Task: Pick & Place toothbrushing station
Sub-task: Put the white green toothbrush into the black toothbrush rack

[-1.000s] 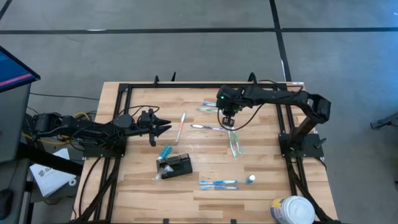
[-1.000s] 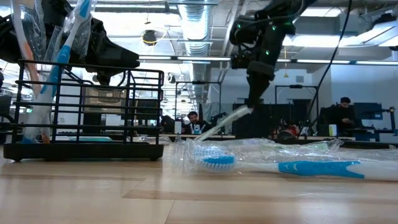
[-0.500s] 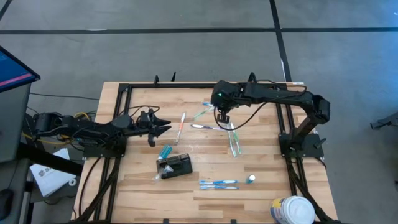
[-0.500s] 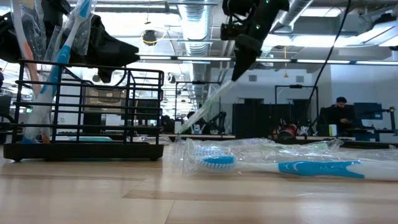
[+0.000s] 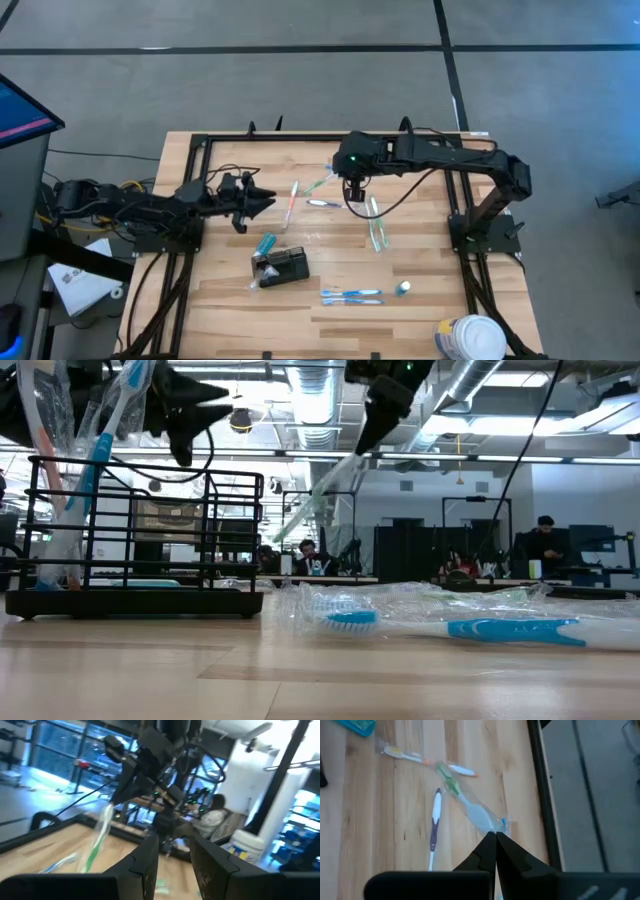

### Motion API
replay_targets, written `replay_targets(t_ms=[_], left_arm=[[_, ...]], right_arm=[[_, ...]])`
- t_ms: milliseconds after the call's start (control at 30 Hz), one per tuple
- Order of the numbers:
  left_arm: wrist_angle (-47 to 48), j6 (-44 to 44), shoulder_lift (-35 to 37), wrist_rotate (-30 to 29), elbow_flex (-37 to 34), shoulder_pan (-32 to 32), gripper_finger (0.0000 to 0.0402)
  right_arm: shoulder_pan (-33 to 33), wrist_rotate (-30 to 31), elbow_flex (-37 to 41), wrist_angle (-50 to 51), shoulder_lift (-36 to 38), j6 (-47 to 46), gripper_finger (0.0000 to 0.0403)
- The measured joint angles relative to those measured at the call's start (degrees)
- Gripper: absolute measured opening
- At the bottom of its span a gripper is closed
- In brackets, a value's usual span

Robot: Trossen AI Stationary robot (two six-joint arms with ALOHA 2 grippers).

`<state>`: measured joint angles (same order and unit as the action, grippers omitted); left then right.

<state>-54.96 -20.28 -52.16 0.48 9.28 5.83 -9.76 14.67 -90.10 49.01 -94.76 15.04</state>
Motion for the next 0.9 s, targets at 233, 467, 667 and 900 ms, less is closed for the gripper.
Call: replay_targets(t_ms=[233,467,667,900], left_arm=[[11.7,-5.1,-0.8,4.0,5.9,2.6,0.0106],[14.2,-5.5,-6.2,8.9,12.5,5.6,0.0106],[15.5,-5.5,-14.3,13.0,19.2,7.9,0.0106],[16.5,-5.5,-22.8,15.5,25.9,9.1,0.0106]], right_arm=[[2.5,0.9,-3.9,2.2,0.0,0.4,0.0],[4.7,2.1,-7.2,3.4,0.0,1.9,0.0],[6.1,2.3,-9.8,5.7,0.0,2.1,0.0],[8.2,2.3,-10.7,7.7,0.0,1.9,0.0]])
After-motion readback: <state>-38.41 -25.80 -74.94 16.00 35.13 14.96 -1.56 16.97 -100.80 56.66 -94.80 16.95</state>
